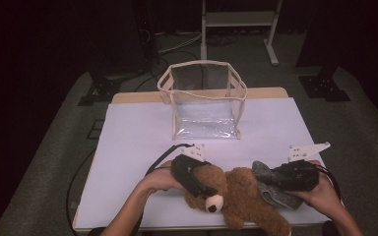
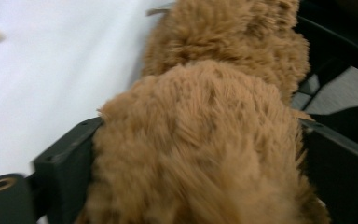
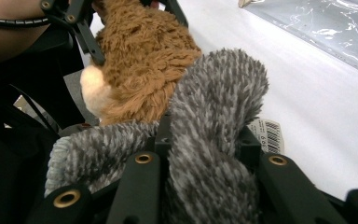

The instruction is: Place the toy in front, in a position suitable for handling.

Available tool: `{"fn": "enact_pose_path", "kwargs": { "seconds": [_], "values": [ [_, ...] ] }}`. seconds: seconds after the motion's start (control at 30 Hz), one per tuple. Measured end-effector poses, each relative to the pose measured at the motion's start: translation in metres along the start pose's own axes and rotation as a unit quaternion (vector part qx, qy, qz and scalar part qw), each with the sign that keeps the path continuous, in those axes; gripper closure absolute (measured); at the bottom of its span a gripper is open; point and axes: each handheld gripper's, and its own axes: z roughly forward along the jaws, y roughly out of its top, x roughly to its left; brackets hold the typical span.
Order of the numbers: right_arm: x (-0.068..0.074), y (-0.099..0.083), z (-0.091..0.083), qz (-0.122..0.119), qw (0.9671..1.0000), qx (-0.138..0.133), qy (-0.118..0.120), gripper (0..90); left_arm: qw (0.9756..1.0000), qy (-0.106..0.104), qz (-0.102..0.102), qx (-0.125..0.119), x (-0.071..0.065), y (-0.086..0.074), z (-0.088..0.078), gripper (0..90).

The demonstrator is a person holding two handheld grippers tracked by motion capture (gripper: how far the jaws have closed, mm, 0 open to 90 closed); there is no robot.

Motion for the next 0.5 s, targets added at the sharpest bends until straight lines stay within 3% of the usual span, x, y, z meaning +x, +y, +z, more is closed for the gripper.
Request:
{"fn": "enact_pose_path", "kwargs": {
  "seconds": [0.17,0.27,0.37,0.5],
  "values": [
    [-0.004,0.000,-0.001,0.008,0.9999,-0.009,-0.002,69.1,0.9991,0.031,0.030,0.003,-0.002,0.005,-0.006,44.0],
    [-0.013,0.007,-0.003,0.010,0.9996,-0.027,-0.008,69.5,0.9983,0.051,0.025,-0.007,0.006,0.009,-0.016,48.4],
    [-0.027,0.024,-0.002,0.017,0.9991,-0.040,0.000,69.9,0.9967,0.074,0.035,0.003,0.014,0.015,-0.022,49.0],
    [-0.042,0.051,0.009,0.009,0.9994,-0.034,0.003,69.8,0.9940,0.104,0.035,0.002,0.025,0.019,-0.037,49.1]
  ]
}}
